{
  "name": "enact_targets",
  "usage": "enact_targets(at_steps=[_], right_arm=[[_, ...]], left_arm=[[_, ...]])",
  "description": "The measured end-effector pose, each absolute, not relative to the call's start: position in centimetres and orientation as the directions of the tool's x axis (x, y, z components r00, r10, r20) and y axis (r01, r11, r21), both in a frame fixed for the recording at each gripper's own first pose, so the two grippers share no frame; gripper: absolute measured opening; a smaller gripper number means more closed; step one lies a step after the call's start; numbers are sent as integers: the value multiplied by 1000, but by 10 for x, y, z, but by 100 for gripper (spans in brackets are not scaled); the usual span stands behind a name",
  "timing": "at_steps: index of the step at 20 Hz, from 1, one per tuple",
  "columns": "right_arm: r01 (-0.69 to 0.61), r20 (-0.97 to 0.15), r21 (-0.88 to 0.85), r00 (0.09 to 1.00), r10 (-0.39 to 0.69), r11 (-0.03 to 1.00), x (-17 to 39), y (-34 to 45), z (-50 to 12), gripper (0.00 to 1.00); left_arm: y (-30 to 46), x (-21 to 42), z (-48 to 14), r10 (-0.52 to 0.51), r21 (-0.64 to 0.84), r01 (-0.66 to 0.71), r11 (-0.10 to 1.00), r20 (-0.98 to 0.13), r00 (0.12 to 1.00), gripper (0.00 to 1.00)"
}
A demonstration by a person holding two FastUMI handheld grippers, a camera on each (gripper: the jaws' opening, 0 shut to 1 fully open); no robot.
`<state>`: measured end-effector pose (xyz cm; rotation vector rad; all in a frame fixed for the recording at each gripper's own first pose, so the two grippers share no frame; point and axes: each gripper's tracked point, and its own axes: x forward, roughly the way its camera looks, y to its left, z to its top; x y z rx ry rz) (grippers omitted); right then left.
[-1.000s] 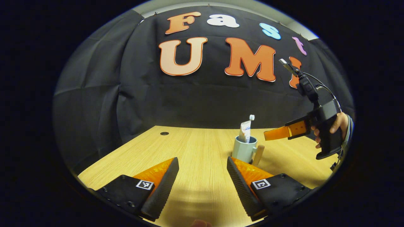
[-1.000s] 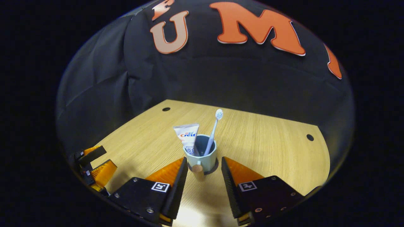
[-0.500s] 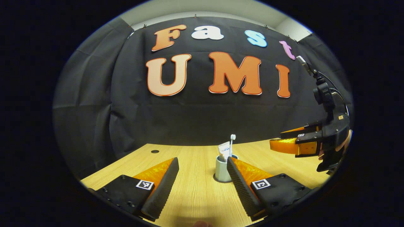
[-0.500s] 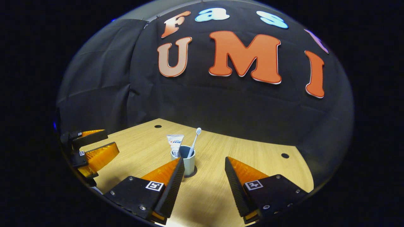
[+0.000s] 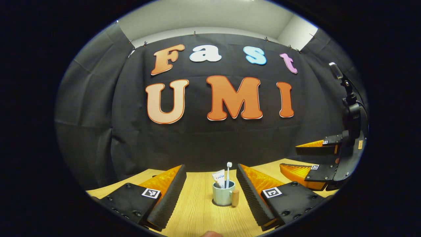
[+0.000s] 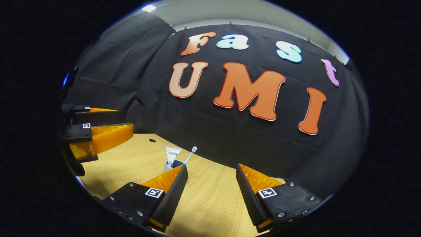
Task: Put the toothbrush and toothpaste on the desktop into the cup, then pick up the cup and place it on the coaster on the desktop.
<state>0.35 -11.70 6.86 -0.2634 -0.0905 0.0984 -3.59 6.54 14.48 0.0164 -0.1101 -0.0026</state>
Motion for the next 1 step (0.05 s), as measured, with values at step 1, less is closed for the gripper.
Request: enact_targets(at_steps=[1], right_arm=[[-76, 96, -247, 990, 103, 966, 1, -121, 70, 89]], left_arm=[[63, -37, 149, -3, 17, 1, 1000, 127, 992, 99]])
